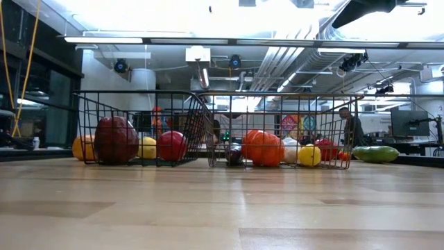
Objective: Sort produce into baskets
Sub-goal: Put the bottom left tomato into the left wire basket
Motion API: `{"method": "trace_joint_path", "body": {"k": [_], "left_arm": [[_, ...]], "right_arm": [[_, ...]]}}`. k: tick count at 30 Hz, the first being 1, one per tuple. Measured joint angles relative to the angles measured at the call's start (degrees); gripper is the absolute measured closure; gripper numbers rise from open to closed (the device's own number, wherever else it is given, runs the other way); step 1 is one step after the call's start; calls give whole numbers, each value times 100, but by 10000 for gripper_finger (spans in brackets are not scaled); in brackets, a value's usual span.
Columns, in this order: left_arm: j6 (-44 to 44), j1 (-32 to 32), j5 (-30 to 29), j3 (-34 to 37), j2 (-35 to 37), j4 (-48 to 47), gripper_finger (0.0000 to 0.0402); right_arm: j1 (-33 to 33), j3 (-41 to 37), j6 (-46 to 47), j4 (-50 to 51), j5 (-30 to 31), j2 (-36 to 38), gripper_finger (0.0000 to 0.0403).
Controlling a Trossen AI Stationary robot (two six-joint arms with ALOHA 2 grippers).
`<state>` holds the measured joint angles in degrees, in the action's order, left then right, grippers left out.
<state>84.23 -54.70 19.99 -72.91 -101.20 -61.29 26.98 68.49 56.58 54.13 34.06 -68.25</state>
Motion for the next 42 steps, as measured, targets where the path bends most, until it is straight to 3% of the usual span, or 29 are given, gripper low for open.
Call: {"method": "trace_joint_path", "body": {"k": [5,14,19,25,33,42], "left_arm": [[-187,57,-163,100,-10,-192,73],[-191,186,376,339,-3,298,5],[-104,217,383,278,-3,294,6],[-63,101,-37,348,-3,238,6],[97,40,406,861,-6,570,6],[160,25,270,1284,-6,1149,6]], "right_arm": [[1,0,-5,2,0,-2,31],[2,0,-5,7,2,1,31],[0,0,-5,35,2,-1,31],[2,0,-3,52,2,-1,31],[1,0,129,50,2,0,31],[1,0,158,48,2,0,31]]}}
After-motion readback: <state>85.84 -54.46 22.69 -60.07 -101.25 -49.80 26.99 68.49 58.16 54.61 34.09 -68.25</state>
